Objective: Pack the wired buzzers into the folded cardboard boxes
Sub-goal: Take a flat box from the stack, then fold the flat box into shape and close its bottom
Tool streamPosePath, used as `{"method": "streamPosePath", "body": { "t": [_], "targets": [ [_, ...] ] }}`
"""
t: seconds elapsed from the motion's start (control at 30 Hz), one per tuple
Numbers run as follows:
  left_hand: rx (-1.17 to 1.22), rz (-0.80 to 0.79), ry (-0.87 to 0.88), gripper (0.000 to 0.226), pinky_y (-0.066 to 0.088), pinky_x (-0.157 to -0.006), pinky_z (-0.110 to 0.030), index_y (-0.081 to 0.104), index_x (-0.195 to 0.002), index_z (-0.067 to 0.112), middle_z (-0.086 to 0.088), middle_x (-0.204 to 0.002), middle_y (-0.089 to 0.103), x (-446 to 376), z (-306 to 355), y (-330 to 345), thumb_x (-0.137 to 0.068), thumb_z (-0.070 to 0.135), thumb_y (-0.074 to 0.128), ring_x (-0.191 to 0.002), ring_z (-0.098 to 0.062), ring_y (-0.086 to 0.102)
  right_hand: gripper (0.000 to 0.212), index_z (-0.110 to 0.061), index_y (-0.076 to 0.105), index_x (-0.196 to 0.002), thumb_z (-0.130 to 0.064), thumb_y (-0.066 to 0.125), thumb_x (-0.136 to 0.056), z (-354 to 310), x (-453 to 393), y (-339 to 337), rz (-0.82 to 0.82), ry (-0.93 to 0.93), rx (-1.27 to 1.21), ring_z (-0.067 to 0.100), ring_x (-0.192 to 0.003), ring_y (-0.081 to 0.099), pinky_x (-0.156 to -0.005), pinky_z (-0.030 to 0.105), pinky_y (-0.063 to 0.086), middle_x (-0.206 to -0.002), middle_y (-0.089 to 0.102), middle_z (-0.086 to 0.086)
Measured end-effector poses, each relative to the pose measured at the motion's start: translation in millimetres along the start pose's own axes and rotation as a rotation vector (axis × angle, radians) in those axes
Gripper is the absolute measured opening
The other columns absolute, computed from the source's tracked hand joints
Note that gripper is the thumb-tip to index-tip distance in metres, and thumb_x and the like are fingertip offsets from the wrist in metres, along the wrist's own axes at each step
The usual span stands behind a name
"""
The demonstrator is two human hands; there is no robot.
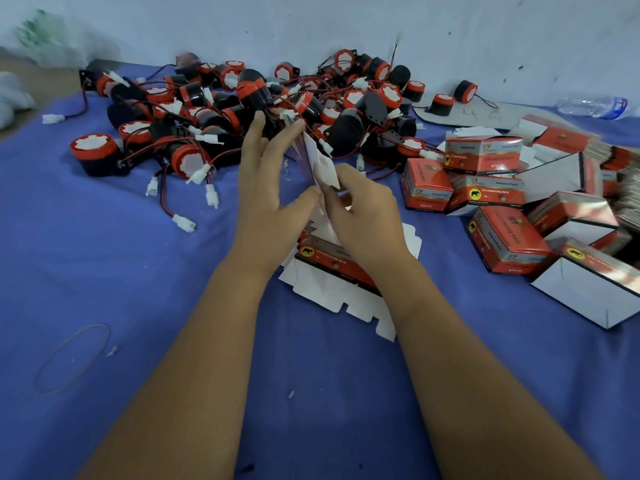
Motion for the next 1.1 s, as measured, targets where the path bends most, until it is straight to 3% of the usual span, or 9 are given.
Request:
{"method": "streamPosePath", "body": {
  "t": [0.07, 0.17, 0.27, 0.4, 0.57, 0.8, 0.9, 1.0, 1.1],
  "targets": [
    [0.003, 0.012, 0.013, 0.053, 0.023, -0.115, -0.018, 0.044, -0.139, 0.021, -0.002, -0.162, 0.014, 0.6, 3.3, -1.5, -0.089, 0.017, 0.061, -0.142, 0.005, 0.015, 0.02, -0.008, 0.064, -0.095, -0.023, 0.051, -0.098, 1.9, 0.1, -1.7, 0.003, -0.004, -0.004, 0.035, -0.072, 0.057, -0.061, 0.051, 0.049, -0.077, 0.065, 0.013],
    [-0.044, -0.015, 0.088, 0.052, 0.022, -0.118, -0.028, 0.045, -0.135, 0.015, 0.001, -0.159, 0.022, 1.6, 8.4, -3.5, -0.086, 0.02, 0.062, -0.146, -0.005, 0.02, 0.019, -0.021, 0.057, -0.078, -0.015, 0.053, -0.096, 13.3, 0.7, -6.5, 0.045, 0.134, -0.132, 0.033, -0.071, 0.054, -0.063, 0.053, 0.049, -0.074, 0.062, 0.01],
    [-0.148, -0.096, 0.172, 0.07, 0.022, -0.12, -0.034, 0.039, -0.139, 0.019, 0.002, -0.158, 0.025, 3.1, 12.9, 0.5, -0.078, 0.038, 0.068, -0.147, -0.018, 0.023, 0.014, -0.015, 0.068, -0.096, -0.012, 0.054, -0.095, 25.0, 0.6, -12.7, 0.078, 0.273, -0.304, 0.023, -0.082, 0.062, -0.071, 0.046, 0.053, -0.088, 0.069, 0.001],
    [-0.349, -0.174, 0.188, 0.104, 0.017, -0.121, -0.044, 0.023, -0.149, 0.031, 0.001, -0.162, 0.018, 4.1, 9.3, 9.3, -0.063, 0.057, 0.075, -0.149, -0.023, 0.014, 0.02, -0.014, 0.071, -0.102, -0.005, 0.055, -0.094, 32.3, -2.8, -18.4, 0.051, 0.297, -0.389, 0.005, -0.07, 0.056, -0.064, 0.028, 0.049, -0.085, 0.068, -0.009],
    [-0.482, -0.118, 0.192, 0.098, 0.014, -0.118, -0.044, 0.033, -0.148, 0.025, -0.006, -0.157, 0.027, 3.4, 8.5, 11.9, -0.063, 0.045, 0.076, -0.148, -0.028, 0.016, 0.021, -0.014, 0.071, -0.104, -0.004, 0.055, -0.094, 39.5, -4.8, -19.8, 0.003, 0.324, -0.432, 0.008, -0.072, 0.056, -0.059, 0.022, 0.049, -0.088, 0.069, -0.004],
    [-0.449, -0.172, 0.209, 0.081, 0.013, -0.119, -0.043, 0.049, -0.136, 0.022, -0.003, -0.154, 0.036, 4.8, 6.9, 19.5, -0.065, 0.038, 0.084, -0.15, -0.026, 0.017, 0.019, -0.014, 0.073, -0.1, -0.006, 0.056, -0.095, 49.3, -4.3, -24.0, 0.044, 0.345, -0.392, 0.024, -0.095, 0.065, -0.082, 0.041, 0.055, -0.096, 0.071, 0.002],
    [-0.409, -0.202, 0.179, 0.083, 0.013, -0.121, -0.052, 0.044, -0.138, 0.024, -0.002, -0.157, 0.031, 5.7, 3.4, 23.4, -0.067, 0.033, 0.085, -0.15, -0.025, 0.015, 0.02, -0.017, 0.072, -0.096, -0.006, 0.056, -0.095, 48.7, -4.3, -28.5, 0.108, 0.354, -0.396, 0.013, -0.091, 0.063, -0.083, 0.034, 0.054, -0.09, 0.069, -0.006],
    [-0.361, -0.162, 0.174, 0.088, 0.025, -0.115, -0.058, 0.042, -0.14, 0.016, -0.008, -0.154, 0.035, 5.5, 4.5, 23.7, -0.066, 0.026, 0.088, -0.146, -0.03, 0.026, 0.02, -0.024, 0.071, -0.093, -0.009, 0.058, -0.095, 43.2, -4.6, -36.8, 0.247, 0.342, -0.446, -0.001, -0.078, 0.057, -0.072, 0.025, 0.051, -0.088, 0.068, -0.011],
    [-0.264, -0.09, 0.173, 0.093, 0.037, -0.109, -0.056, 0.039, -0.141, 0.012, -0.01, -0.15, 0.037, 4.1, 7.0, 19.8, -0.064, 0.024, 0.09, -0.141, -0.032, 0.034, 0.015, -0.02, 0.072, -0.097, -0.011, 0.06, -0.093, 30.9, -6.9, -41.3, 0.344, 0.284, -0.468, -0.002, -0.079, 0.054, -0.072, 0.017, 0.047, -0.096, 0.068, -0.007]
  ]
}}
Point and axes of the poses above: each hand's wrist, its own x-axis away from the middle knuckle, its own y-axis out of the palm, z = x × y, the point moved 8 cm from there along -x, towards the middle knuckle
